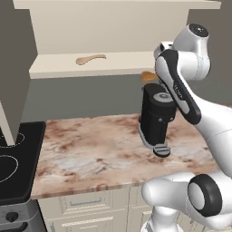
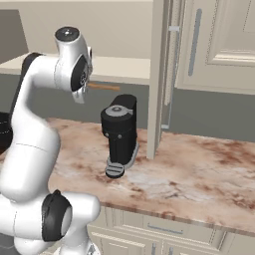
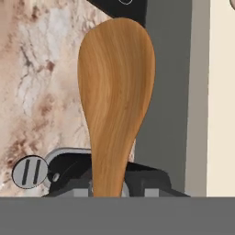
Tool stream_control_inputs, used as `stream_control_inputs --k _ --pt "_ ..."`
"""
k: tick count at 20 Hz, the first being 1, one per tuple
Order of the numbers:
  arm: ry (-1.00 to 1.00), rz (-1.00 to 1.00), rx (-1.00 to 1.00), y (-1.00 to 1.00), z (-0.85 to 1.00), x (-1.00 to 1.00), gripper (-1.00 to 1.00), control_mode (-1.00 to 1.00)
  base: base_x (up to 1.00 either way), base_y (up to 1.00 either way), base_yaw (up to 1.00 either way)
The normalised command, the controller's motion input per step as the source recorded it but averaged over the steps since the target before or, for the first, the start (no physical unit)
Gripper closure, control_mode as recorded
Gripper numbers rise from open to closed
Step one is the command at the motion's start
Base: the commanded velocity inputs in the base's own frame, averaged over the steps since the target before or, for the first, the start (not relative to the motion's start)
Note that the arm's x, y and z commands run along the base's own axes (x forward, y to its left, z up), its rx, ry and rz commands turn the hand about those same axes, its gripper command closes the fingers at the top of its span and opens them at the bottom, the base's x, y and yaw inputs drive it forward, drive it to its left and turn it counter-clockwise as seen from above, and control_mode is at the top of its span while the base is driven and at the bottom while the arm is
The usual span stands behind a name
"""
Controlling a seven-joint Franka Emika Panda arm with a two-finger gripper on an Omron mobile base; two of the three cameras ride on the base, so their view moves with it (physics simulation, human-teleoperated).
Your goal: Organize the utensils by type. Pick up the wooden spoons from the counter and place them in the open cabinet. Then pick up the metallic utensils from the counter and place them in the open drawer.
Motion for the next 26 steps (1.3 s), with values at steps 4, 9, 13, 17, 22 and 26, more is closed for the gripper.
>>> stream_control_inputs --k 4,9,13,17,22,26 --pt "-0.20 0.06 -0.04 0.00 0.06 0.20 1.00 -1.00 0.00 0.00 0.00" --pt "-0.10 0.00 0.00 0.00 0.24 0.36 1.00 -1.00 0.00 0.00 0.00" --pt "-0.08 0.00 0.00 0.00 0.17 0.36 1.00 -1.00 0.00 0.00 0.00" --pt "-0.11 0.00 0.00 0.00 0.15 0.33 1.00 -1.00 0.00 0.00 0.00" --pt "-0.07 0.06 0.00 -0.01 0.24 0.45 1.00 -1.00 0.00 0.00 0.00" --pt "-0.12 0.10 0.00 0.00 0.05 0.36 1.00 -1.00 0.00 0.00 0.00"
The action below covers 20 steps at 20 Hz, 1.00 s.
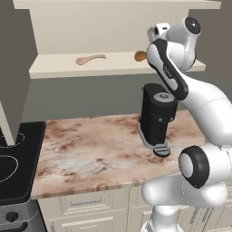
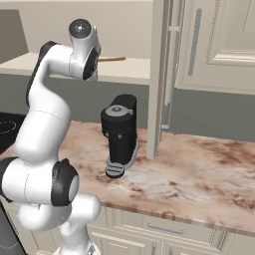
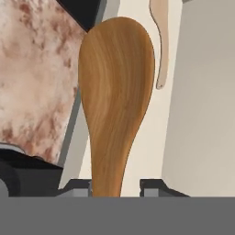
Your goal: Organize the utensils by type. Pick up the wooden spoons from the counter and place them in the open cabinet. Then pick up the metallic utensils from the counter and place them in the open drawer.
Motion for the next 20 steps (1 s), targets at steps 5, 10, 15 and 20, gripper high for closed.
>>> stream_control_inputs --k 5,10,15,20 --pt "-0.12 0.12 0.00 0.00 0.00 0.29 1.00 -1.00 0.00 0.00 0.00" --pt "-0.11 0.05 0.00 0.00 -0.01 0.23 1.00 -1.00 0.00 0.00 0.00" --pt "-0.02 0.01 0.00 0.00 0.00 0.29 1.00 -1.00 0.00 0.00 0.00" --pt "0.00 0.05 0.00 0.00 0.00 0.34 1.00 -1.00 0.00 0.00 0.00"
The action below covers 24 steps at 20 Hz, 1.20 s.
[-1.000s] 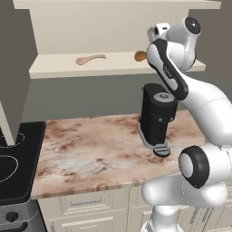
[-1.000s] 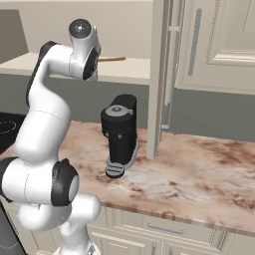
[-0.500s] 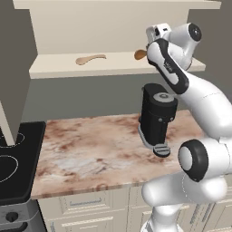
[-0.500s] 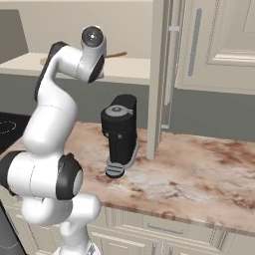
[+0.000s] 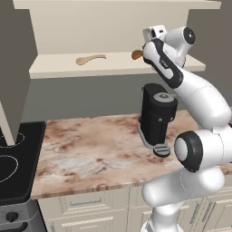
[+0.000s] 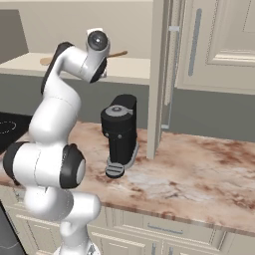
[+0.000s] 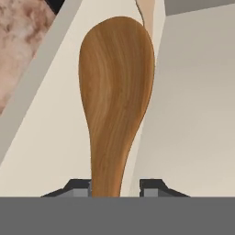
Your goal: Organize the utensils by type. Pick up the wooden spoons from the counter and place them in the open cabinet. Then pick up the metallic utensils from the counter and place them in the open drawer.
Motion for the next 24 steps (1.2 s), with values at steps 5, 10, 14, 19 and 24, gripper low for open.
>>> stream_control_inputs --k 5,10,14,19,24 --pt "0.01 0.08 0.00 0.00 0.00 0.33 1.00 -1.00 0.00 0.00 0.00" --pt "0.01 0.08 0.00 0.00 0.00 0.32 1.00 -1.00 0.00 0.00 0.00" --pt "0.00 0.04 0.00 0.00 0.00 0.33 1.00 -1.00 0.00 0.00 0.00" --pt "0.00 0.01 0.00 0.02 -0.06 0.32 1.00 -1.00 0.00 0.00 0.00" --pt "0.00 0.00 0.00 0.12 -0.27 0.11 1.00 -1.00 0.00 0.00 0.00"
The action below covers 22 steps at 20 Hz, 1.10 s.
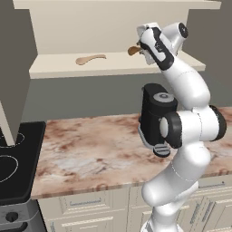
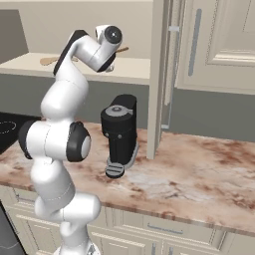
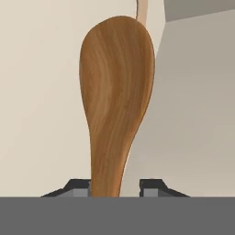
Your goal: Organize the utensils by type. Pick up the wooden spoons from the counter and place them in the open cabinet. Then pick up the metallic utensils from the counter and place them in the open drawer.
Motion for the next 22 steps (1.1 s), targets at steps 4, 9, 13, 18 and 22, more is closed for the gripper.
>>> stream_control_inputs --k 4,9,13,18,22 --pt "0.00 0.00 0.00 0.15 -0.37 0.08 1.00 -1.00 0.00 0.00 0.00" --pt "-0.04 0.00 0.00 0.17 -0.29 0.17 1.00 -1.00 0.00 0.00 0.00" --pt "-0.02 0.00 0.00 0.18 -0.28 0.23 1.00 -1.00 0.00 0.00 0.00" --pt "-0.02 0.00 0.00 0.14 -0.23 0.24 1.00 -1.00 0.00 0.00 0.00" --pt "0.00 0.00 0.00 0.12 -0.32 0.12 1.00 -1.00 0.00 0.00 0.00"
